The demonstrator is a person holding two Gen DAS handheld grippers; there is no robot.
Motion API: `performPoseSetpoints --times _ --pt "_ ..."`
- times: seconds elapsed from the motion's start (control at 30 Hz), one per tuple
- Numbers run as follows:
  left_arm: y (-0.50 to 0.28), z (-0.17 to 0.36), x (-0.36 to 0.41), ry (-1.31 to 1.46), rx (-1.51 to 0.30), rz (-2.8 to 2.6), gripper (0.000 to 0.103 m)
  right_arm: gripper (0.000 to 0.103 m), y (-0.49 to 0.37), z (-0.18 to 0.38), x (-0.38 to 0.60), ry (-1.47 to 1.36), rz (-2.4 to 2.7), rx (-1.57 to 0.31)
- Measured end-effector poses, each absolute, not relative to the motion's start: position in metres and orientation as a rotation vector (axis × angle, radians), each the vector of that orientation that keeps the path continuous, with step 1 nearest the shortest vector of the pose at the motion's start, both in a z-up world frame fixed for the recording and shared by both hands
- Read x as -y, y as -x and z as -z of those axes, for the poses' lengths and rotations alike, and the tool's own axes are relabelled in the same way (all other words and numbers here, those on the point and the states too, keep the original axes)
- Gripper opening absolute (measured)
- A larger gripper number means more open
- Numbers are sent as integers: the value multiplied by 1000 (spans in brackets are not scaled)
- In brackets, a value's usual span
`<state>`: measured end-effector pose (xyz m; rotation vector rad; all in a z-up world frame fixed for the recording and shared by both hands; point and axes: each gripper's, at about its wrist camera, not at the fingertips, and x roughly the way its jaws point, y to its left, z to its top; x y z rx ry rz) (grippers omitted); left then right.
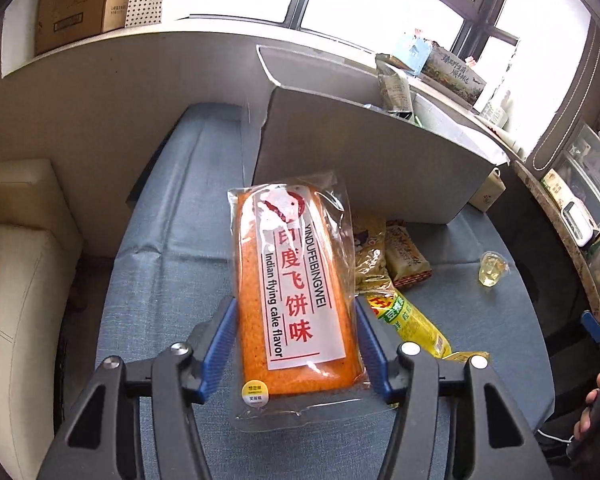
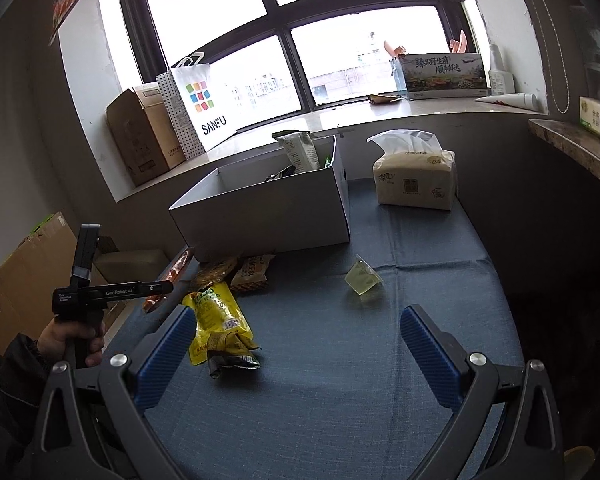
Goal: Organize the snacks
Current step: 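Grasp the orange Indian flying cake pack with the left gripper, then grasp the square jelly cup with the right gripper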
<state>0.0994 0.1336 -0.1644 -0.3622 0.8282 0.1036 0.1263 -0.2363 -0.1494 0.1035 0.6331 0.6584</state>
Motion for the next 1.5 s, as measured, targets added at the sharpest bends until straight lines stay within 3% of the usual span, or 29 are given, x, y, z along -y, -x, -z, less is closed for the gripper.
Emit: performPoseSetpoints --times 0.37,0.8,0.83,0.9,0.93,0.97,1.1,1.2,1.23,1.27,1.3,1.33,1.5 --pt "-47 93 -96 305 -605 5 62 103 -181 180 227 -54 -594 -729" --pt "-38 84 -81 316 -586 63 62 103 -260 233 187 36 -561 -934" --pt "-39 85 -79 315 -592 66 62 99 -261 233 187 24 -579 -938" --pt "-41 87 -76 312 -595 74 62 65 -263 229 191 36 -530 -929" --pt "-40 88 -75 308 -595 80 62 26 -264 229 195 -3 -559 -933" --pt "-40 88 -74 306 -594 81 62 1 -265 229 199 -36 -568 -945" --pt "-42 92 -75 319 -602 87 62 1 -255 225 205 -33 -622 -918" --pt "-42 93 -76 322 -604 90 62 1 -251 223 201 16 -607 -930" --pt "-43 94 -75 323 -603 93 62 9 -251 221 198 33 -584 -922" --pt "-44 93 -76 320 -603 94 62 45 -253 219 195 55 -571 -916" --pt "-45 93 -76 315 -605 95 62 71 -257 217 191 69 -573 -917" --pt "-46 93 -76 315 -605 94 62 103 -262 214 188 67 -567 -906" --pt "-45 94 -75 312 -606 100 62 103 -287 204 163 61 -553 -883"
